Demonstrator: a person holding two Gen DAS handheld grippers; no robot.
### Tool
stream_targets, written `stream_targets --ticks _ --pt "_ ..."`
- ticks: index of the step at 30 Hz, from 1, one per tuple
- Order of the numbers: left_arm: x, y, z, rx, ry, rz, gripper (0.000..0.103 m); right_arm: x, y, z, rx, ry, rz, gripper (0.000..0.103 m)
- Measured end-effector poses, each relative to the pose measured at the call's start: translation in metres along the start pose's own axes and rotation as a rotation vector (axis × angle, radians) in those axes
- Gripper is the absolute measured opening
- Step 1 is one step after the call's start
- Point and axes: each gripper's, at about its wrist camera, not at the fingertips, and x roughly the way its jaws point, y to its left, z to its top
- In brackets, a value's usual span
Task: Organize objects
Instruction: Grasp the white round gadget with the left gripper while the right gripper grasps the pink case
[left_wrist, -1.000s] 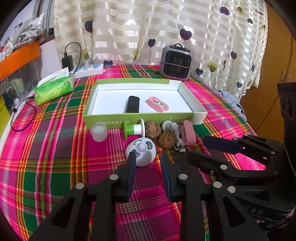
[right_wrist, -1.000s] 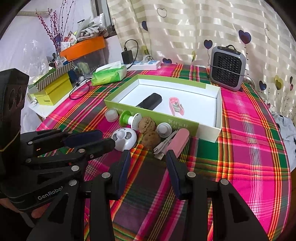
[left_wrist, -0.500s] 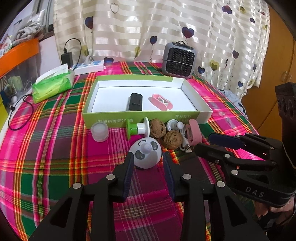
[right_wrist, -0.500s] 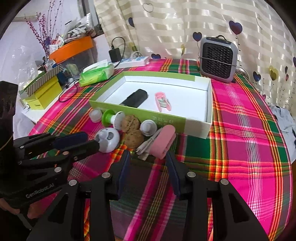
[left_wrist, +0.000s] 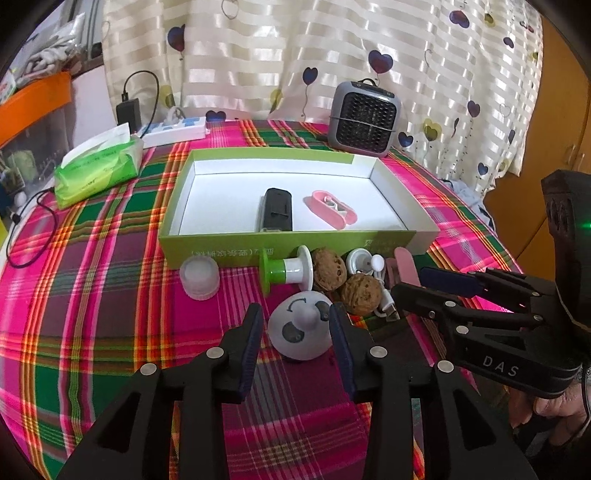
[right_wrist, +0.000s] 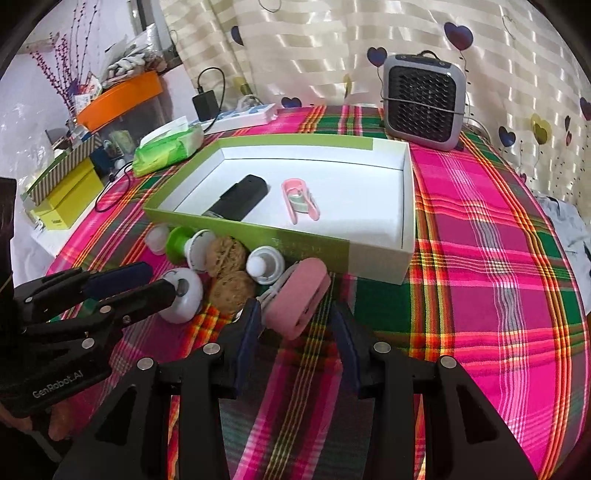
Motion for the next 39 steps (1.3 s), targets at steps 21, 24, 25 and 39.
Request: stream_targets --ticks 21,24,25,39 --pt "0.016 0.007 -0.002 -0.051 0.036 -0.073 0.034 0.006 -0.006 0.004 -0.022 0.013 0.013 0.019" --pt "0.013 0.007 -0.003 -0.056 0.024 -0.079 0.031 0.006 -0.004 0.003 -0.03 0.012 0.014 0.019" --pt "0.012 0.007 -0.003 -0.056 0.02 -0.079 0.03 0.005 -0.004 0.003 -0.031 0.012 0.015 0.019" --pt "0.001 0.002 -0.008 -0.033 0.002 -0.056 0.026 -0.007 -0.004 -0.008 -0.03 0.001 0.018 0.018"
